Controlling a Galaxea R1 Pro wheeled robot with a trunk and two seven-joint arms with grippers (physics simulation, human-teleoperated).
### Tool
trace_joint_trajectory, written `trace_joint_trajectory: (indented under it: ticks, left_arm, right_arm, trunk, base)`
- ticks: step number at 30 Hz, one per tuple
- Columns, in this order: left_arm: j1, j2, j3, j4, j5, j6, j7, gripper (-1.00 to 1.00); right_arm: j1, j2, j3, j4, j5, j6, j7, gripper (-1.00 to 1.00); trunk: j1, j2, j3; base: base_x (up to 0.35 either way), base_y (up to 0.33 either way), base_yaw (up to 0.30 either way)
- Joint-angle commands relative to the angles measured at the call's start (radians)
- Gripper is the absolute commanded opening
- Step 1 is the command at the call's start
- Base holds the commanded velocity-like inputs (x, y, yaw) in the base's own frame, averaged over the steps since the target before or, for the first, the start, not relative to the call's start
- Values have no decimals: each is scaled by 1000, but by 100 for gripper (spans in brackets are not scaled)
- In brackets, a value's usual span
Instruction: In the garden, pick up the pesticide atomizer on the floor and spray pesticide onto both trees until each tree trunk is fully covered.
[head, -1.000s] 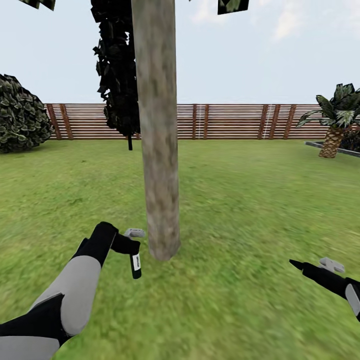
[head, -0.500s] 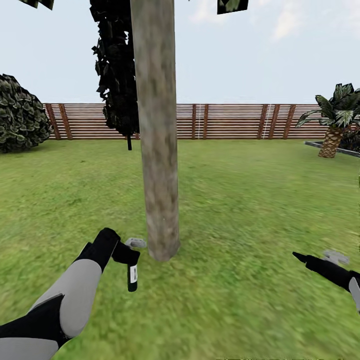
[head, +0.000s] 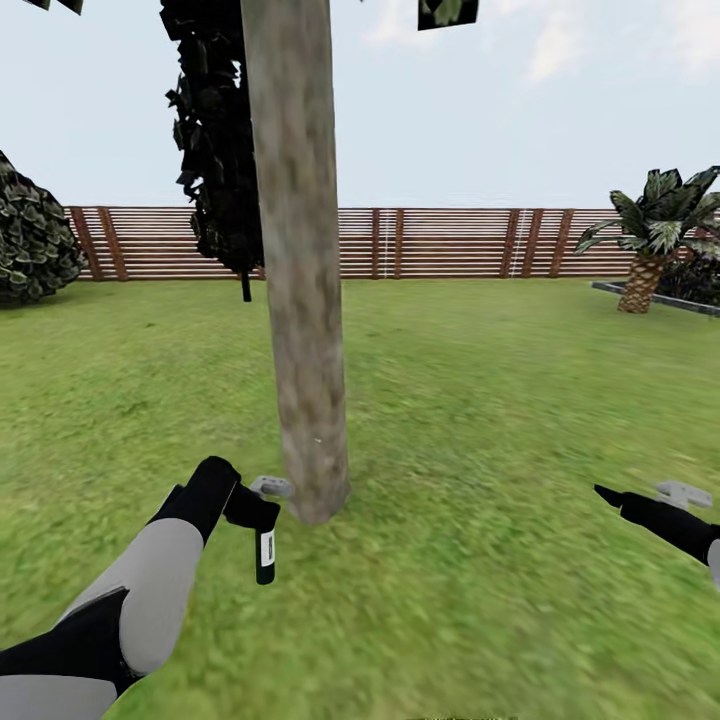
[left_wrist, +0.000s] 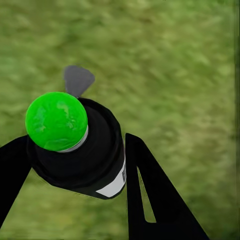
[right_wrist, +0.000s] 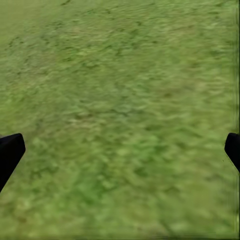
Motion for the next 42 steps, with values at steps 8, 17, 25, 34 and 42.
trace_joint_trajectory:
  ticks: [8, 17, 25, 34, 42]
  left_arm:
    - [1, 0, 0, 6, 1, 0, 0, -100]
    - [1, 27, 0, 62, 1, -1, 5, -100]
    - [1, 16, 3, 130, 8, -9, 245, -100]
    - [1, 3, 4, 156, 11, -18, 268, -100]
    - [1, 1, 3, 128, 14, -29, 268, -100]
  right_arm:
    - [0, 0, 0, 0, 1, 1, 0, 100]
    - [0, 0, 0, 0, 0, 1, 0, 100]
    - [0, 0, 0, 0, 0, 1, 0, 100]
    - [0, 0, 0, 0, 0, 1, 0, 100]
    - [0, 0, 0, 0, 1, 1, 0, 100]
  trunk:
    - [0, 0, 0]
    - [0, 0, 0]
    - [0, 0, 0]
    - [0, 0, 0]
    - [0, 0, 0]
  base:
    - [3, 29, -165]
    - [5, 100, -7]
    - [0, 1, 0]
    - [0, 0, 0]
    - [0, 0, 0]
